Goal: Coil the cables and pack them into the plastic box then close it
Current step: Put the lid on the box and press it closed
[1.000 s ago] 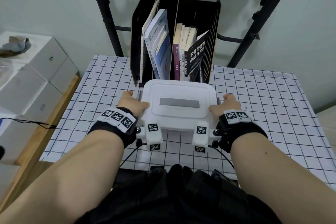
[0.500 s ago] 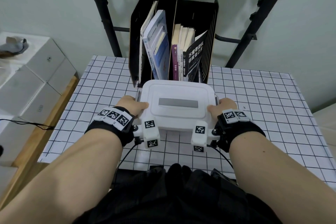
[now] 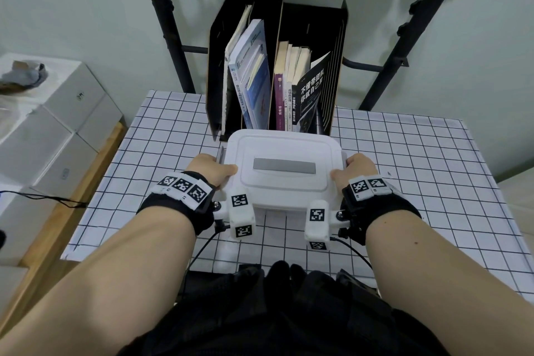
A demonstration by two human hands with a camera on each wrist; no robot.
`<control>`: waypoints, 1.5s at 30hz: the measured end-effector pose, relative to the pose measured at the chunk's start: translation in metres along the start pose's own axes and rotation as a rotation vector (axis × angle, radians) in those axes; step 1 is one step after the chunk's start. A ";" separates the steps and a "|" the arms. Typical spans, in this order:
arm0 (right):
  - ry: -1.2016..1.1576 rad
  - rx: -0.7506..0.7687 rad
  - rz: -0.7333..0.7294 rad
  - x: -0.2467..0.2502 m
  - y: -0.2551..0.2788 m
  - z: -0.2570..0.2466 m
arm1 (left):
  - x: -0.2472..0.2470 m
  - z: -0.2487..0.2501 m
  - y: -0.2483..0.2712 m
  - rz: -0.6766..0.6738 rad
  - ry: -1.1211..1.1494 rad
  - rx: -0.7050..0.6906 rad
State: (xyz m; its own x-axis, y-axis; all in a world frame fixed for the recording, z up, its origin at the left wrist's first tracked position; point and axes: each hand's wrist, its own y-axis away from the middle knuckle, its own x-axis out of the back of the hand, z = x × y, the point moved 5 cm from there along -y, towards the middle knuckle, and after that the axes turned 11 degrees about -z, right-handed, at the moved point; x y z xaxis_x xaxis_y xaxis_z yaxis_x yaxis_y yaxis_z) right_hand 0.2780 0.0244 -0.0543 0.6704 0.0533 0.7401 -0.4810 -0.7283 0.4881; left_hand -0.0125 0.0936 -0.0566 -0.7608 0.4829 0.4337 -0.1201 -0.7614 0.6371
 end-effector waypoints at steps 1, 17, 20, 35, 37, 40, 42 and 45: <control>0.000 0.007 0.004 0.000 -0.001 0.000 | 0.000 0.000 -0.001 0.001 0.006 -0.002; 0.043 0.077 0.065 0.002 -0.001 -0.001 | 0.000 -0.002 -0.002 0.005 0.049 -0.004; 0.085 0.090 0.071 0.003 0.000 -0.003 | -0.001 -0.002 -0.001 0.005 0.050 -0.006; 0.046 0.079 0.076 0.001 -0.004 0.001 | 0.001 0.009 -0.001 0.030 -0.048 -0.058; 0.041 0.082 0.079 0.000 -0.005 0.001 | 0.000 0.009 -0.002 0.024 -0.021 -0.064; 0.051 0.086 0.083 0.000 -0.005 0.001 | 0.000 0.008 -0.002 0.025 -0.007 -0.073; 0.055 0.089 0.082 0.001 -0.004 0.001 | -0.001 0.008 -0.003 0.036 0.001 -0.082; 0.067 0.092 0.084 0.001 -0.003 0.001 | 0.000 0.005 -0.003 0.046 0.030 -0.083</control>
State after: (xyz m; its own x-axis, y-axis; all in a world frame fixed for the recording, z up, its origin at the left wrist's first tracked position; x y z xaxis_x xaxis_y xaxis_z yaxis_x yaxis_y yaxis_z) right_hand 0.2807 0.0264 -0.0553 0.5890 0.0324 0.8074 -0.4783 -0.7914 0.3807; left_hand -0.0084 0.0983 -0.0554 -0.7852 0.4345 0.4412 -0.1361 -0.8161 0.5616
